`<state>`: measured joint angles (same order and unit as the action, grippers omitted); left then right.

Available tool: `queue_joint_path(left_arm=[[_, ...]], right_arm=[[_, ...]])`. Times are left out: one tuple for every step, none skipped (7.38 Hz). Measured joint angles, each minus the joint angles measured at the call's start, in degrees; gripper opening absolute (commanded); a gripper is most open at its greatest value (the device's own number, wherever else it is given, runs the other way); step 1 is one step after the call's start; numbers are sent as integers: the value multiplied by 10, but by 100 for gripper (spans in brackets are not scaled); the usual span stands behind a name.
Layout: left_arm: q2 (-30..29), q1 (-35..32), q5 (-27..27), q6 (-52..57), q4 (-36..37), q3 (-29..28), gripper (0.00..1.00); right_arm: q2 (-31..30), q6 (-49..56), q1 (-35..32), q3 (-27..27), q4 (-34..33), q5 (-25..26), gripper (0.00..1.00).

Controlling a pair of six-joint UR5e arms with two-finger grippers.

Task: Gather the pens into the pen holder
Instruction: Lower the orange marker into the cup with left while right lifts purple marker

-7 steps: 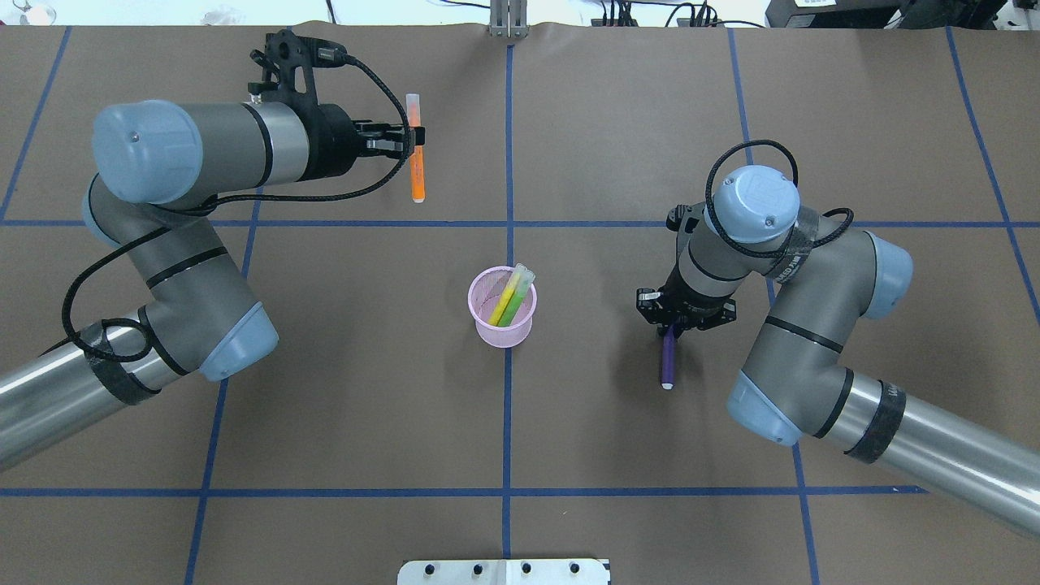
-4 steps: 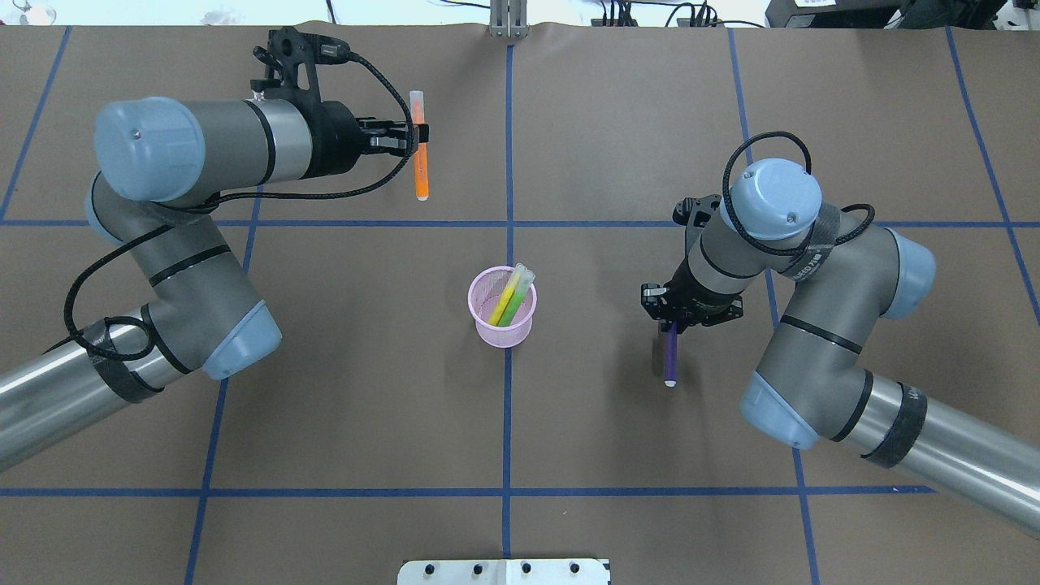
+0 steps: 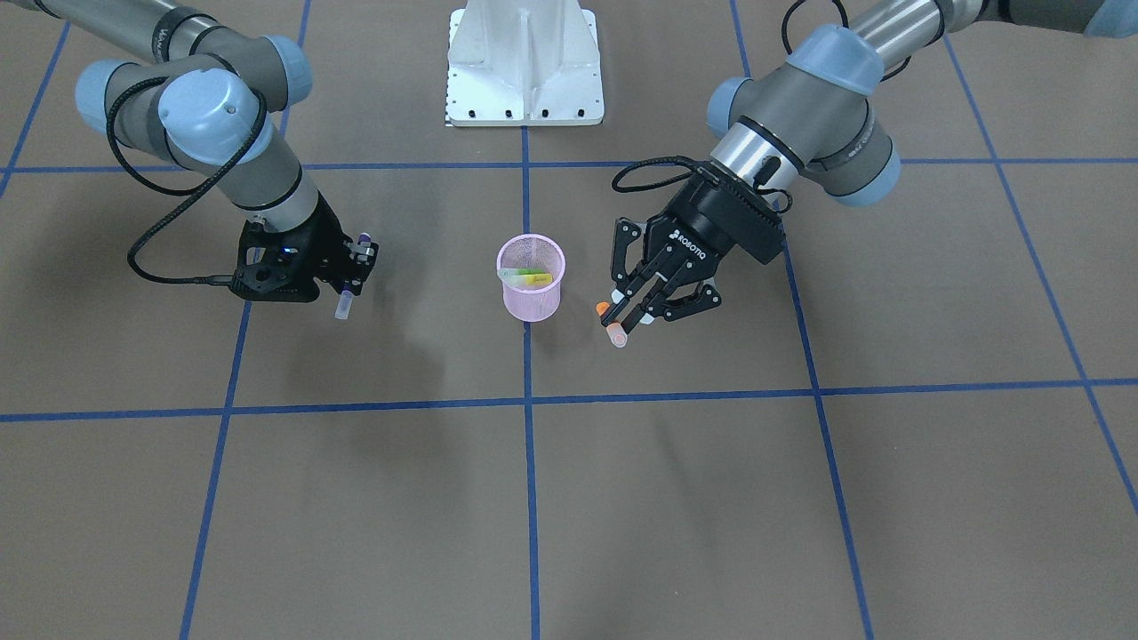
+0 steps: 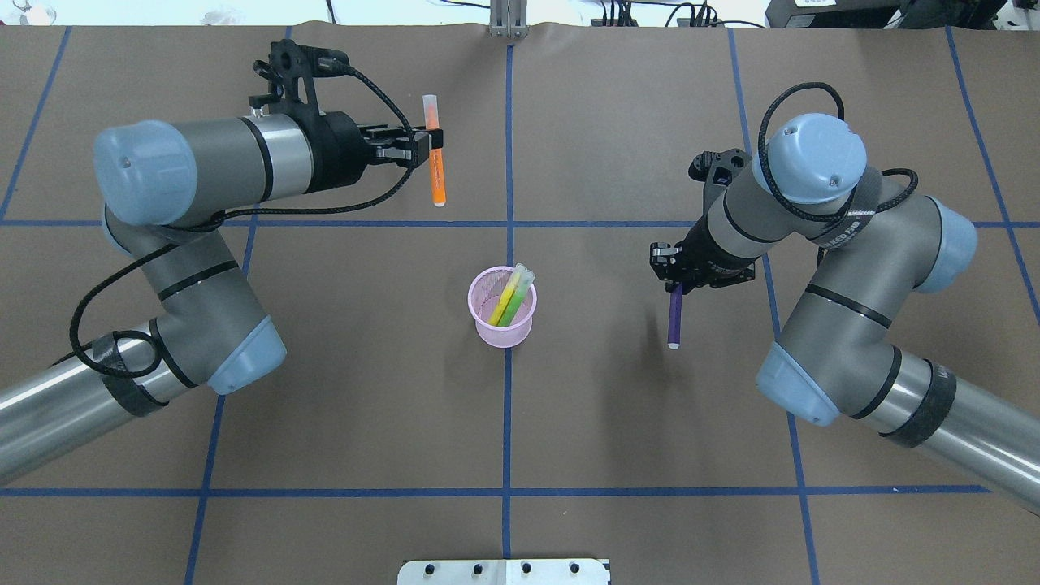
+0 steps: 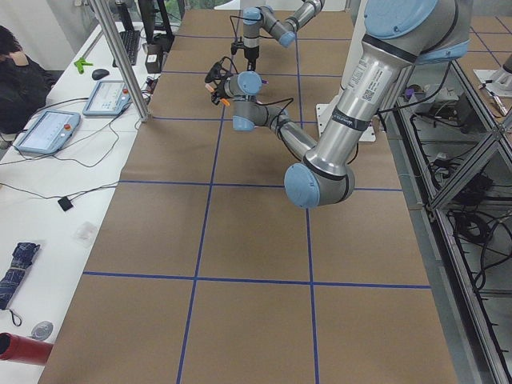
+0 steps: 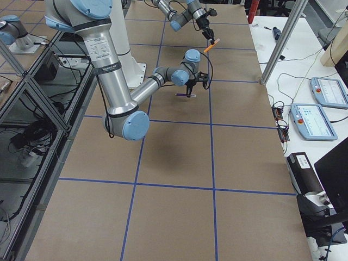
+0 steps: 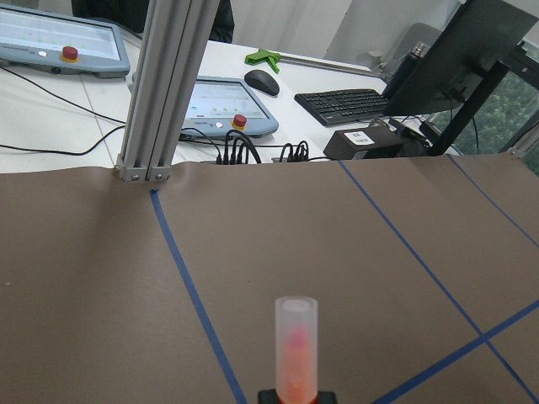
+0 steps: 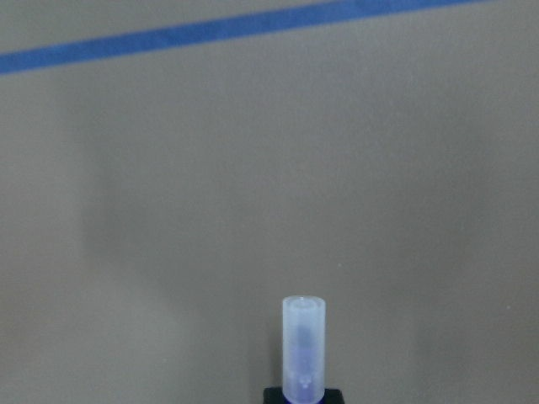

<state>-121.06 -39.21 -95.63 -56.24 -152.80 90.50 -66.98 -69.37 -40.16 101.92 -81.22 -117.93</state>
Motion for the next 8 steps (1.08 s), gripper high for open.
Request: queue_joint_path(left_arm=[[1,29,39,0,-26,-1,0],[5,56,74,0,-49,-1,0],[12,74,93,0,-67,-1,0],[16,87,103,0,-77,-2,0],[19,97,107,1,-82,-3,0],[22,103,109,2,-83,-5,0],[27,109,110,2,-84,-6,0],[29,116,110,3,-84,-7,0]], right_arm=[[2,0,-6,4,0,1,0],[5,0,-12,5,0,1,0],[7,0,-17,6,0,1,0],[8,0,-23,6,0,-1,0],[8,0,-26,6,0,-1,0],[8,0,-27,6,0,-1,0],[9,0,-28,6,0,-1,0],[9,0,-29,6,0,-1,0]])
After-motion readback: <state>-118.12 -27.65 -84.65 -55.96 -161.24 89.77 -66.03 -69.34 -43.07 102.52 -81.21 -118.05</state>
